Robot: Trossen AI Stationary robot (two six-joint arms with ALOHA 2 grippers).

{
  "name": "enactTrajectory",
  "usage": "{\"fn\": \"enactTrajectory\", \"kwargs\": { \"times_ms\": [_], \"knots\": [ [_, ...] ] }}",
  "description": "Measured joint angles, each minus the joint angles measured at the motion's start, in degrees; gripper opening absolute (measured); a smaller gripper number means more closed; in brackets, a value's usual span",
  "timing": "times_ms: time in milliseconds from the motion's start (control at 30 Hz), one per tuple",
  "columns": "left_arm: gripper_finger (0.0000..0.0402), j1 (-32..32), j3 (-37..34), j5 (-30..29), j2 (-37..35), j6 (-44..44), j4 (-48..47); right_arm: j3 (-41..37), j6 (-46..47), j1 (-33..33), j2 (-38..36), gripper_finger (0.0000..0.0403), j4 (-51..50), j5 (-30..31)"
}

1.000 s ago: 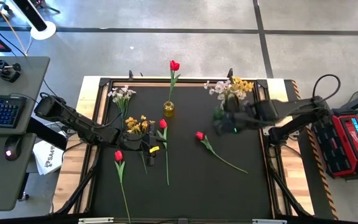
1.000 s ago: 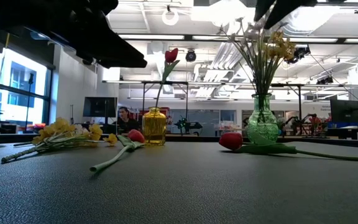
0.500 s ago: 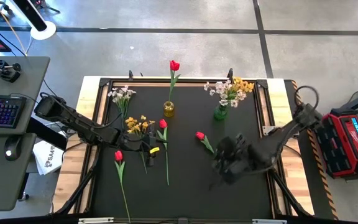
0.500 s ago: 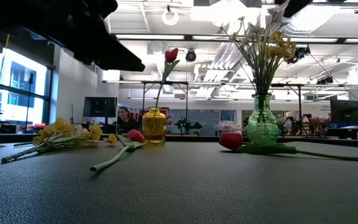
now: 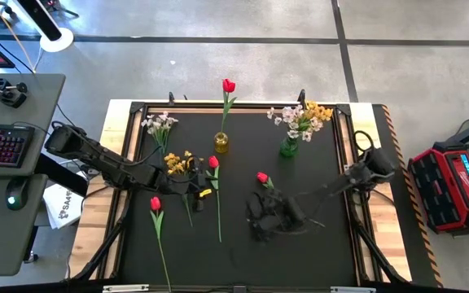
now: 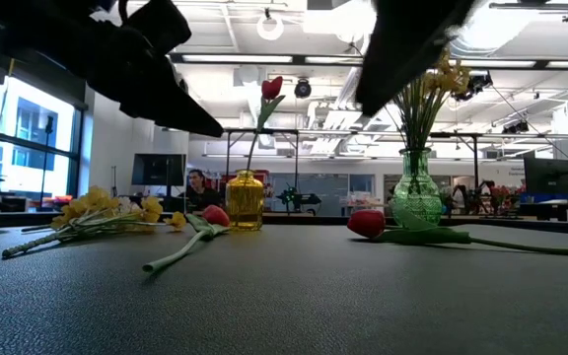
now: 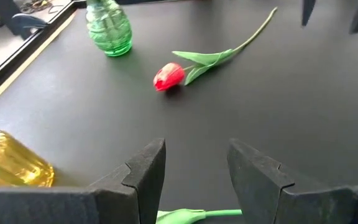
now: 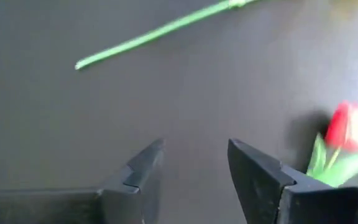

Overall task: Sort flowers into vase by color
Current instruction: Put the red tulip into the yellow vase

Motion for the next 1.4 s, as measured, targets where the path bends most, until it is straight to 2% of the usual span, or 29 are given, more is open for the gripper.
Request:
{"fn": "enactTrajectory", "kwargs": {
  "times_ms": [100,200,367,433,533,700,800,933,1033,1100,1200,1233,1333,1400],
  "knots": [
    [0.0160,0.84,0.00,-0.23,-0.02,-1.47,-0.34,0.00,-7.44,-4.40,0.78,0.0147,1.43,0.18],
    [0.0160,0.84,0.00,-2.61,-1.37,-6.75,-4.97,0.00,-18.25,-9.23,2.23,0.0140,2.83,1.60],
    [0.0160,-0.51,-0.07,-8.59,-3.67,-15.83,-16.76,0.00,-38.20,-17.43,3.82,0.0140,15.38,1.82],
    [0.0160,-1.05,0.00,-10.13,-3.98,-21.55,-19.66,0.00,-41.95,-20.28,4.29,0.0140,18.80,1.81],
    [0.0160,-2.07,0.37,-9.13,-3.74,-30.70,-23.63,0.00,-43.95,-22.55,4.42,0.0140,19.29,0.81],
    [0.0160,-6.12,0.79,-7.61,-2.51,-44.36,-27.74,0.00,-41.77,-20.56,4.40,0.0140,16.14,-0.43],
    [0.0160,-9.38,0.79,-9.28,-0.53,-51.37,-29.39,0.00,-37.00,-17.94,4.40,0.0140,14.41,1.26],
    [0.0160,-14.05,0.79,-20.47,4.45,-62.48,-29.39,0.00,-29.26,-12.65,4.40,0.0140,10.83,8.29],
    [0.0160,-16.19,0.79,-28.94,8.56,-67.80,-24.93,0.00,-22.91,-8.57,4.40,0.0140,6.30,12.05],
    [0.0160,-16.28,0.79,-30.44,11.16,-68.28,-19.36,0.00,-19.53,-6.07,4.40,0.0140,3.44,14.93],
    [0.0160,-14.67,0.85,-29.68,14.67,-65.66,-11.62,0.00,-15.61,-2.90,4.40,0.0140,-0.15,21.33],
    [0.0160,-13.61,0.95,-27.84,15.19,-64.43,-10.03,0.00,-14.51,-2.10,4.40,0.0140,-1.04,23.60],
    [0.0161,-8.95,3.54,-15.46,16.17,-60.32,-9.69,0.00,-10.68,-0.51,4.40,0.0140,-3.39,29.54],
    [0.0161,-6.34,5.83,-9.59,17.30,-58.16,-11.21,0.00,-8.70,0.11,4.37,0.0140,-4.25,31.86]
  ]
}}
